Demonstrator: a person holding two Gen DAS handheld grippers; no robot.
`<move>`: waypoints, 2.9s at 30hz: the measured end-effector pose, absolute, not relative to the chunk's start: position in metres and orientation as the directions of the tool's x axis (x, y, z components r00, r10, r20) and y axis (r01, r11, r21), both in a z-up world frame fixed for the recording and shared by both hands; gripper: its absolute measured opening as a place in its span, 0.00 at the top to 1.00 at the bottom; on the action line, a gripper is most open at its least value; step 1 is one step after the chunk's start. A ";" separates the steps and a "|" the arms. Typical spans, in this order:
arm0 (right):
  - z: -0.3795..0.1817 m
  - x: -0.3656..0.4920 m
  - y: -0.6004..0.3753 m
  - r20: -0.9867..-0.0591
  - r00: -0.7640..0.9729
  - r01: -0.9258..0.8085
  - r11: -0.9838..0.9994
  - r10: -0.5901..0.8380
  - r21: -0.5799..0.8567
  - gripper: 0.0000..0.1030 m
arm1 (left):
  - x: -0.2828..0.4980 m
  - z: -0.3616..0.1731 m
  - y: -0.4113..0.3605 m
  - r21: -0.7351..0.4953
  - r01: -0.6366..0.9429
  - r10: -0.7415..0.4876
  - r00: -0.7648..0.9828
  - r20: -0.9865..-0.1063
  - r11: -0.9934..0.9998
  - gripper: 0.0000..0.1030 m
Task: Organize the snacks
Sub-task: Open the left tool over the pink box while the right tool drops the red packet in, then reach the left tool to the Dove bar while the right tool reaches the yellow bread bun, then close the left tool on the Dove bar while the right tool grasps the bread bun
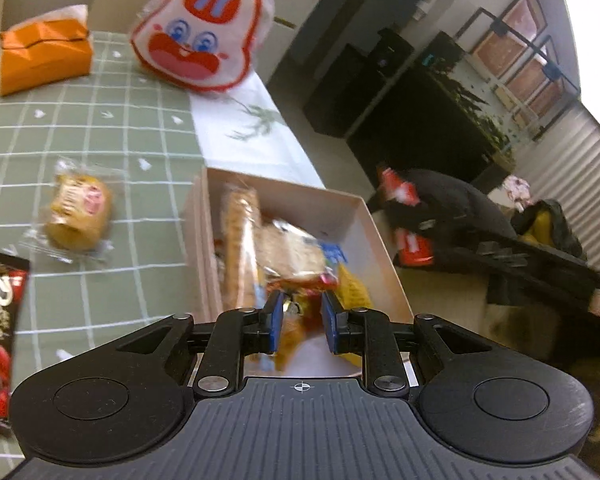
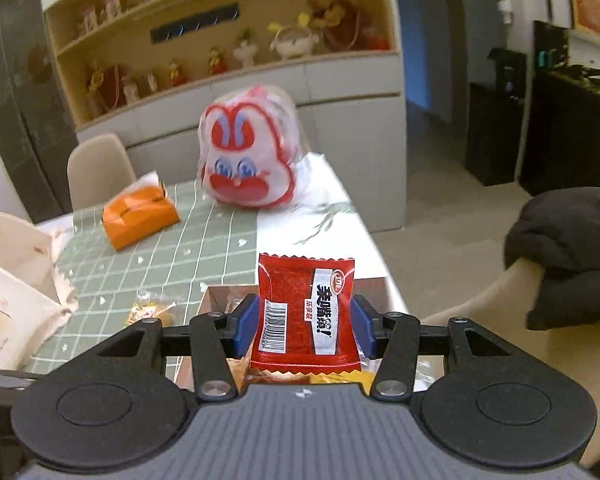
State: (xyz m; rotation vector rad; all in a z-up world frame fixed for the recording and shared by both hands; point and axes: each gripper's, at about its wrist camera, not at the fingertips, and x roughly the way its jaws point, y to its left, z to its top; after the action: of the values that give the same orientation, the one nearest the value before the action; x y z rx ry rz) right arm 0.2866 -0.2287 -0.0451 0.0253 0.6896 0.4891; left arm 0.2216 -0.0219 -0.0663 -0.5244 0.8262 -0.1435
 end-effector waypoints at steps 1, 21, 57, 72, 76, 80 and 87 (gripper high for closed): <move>-0.050 0.292 -0.222 -0.625 0.643 -0.429 0.884 0.442 0.185 0.47 | 0.217 -0.064 -0.017 -0.502 -0.078 -0.323 0.680 -0.659 0.861 0.76; -0.070 0.249 -0.126 -0.686 0.561 -0.500 0.850 0.464 0.166 0.33 | 0.135 -0.103 0.123 -0.235 -0.438 0.069 0.576 -0.815 0.868 0.76; -0.121 0.151 -0.090 -0.795 0.380 -0.570 0.797 0.472 0.200 0.51 | 0.168 -0.132 0.134 -0.225 -0.343 -0.027 0.496 -0.868 0.912 0.74; -0.150 0.130 -0.129 -0.826 0.358 -0.479 0.845 0.435 0.237 0.32 | 0.168 -0.132 0.097 -0.104 -0.263 0.030 0.461 -0.887 0.959 0.60; -0.152 0.128 -0.122 -0.828 0.369 -0.506 0.838 0.423 0.203 0.25 | 0.148 -0.131 0.099 -0.150 -0.281 -0.005 0.459 -0.889 0.948 0.61; -0.152 0.129 -0.112 -0.836 0.362 -0.519 0.834 0.412 0.186 0.18 | 0.120 -0.129 0.096 -0.175 -0.282 -0.034 0.442 -0.897 0.943 0.61; -0.153 0.133 -0.101 -0.839 0.351 -0.564 0.809 0.417 0.166 0.17 | 0.078 -0.130 0.091 -0.212 -0.290 -0.076 0.417 -0.906 0.933 0.63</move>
State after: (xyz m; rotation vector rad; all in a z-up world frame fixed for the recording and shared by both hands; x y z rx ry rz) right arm 0.1334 -0.1011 -0.1526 -0.1621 1.0326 0.6383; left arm 0.0778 0.0907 -0.1297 -0.3630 1.1391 0.1379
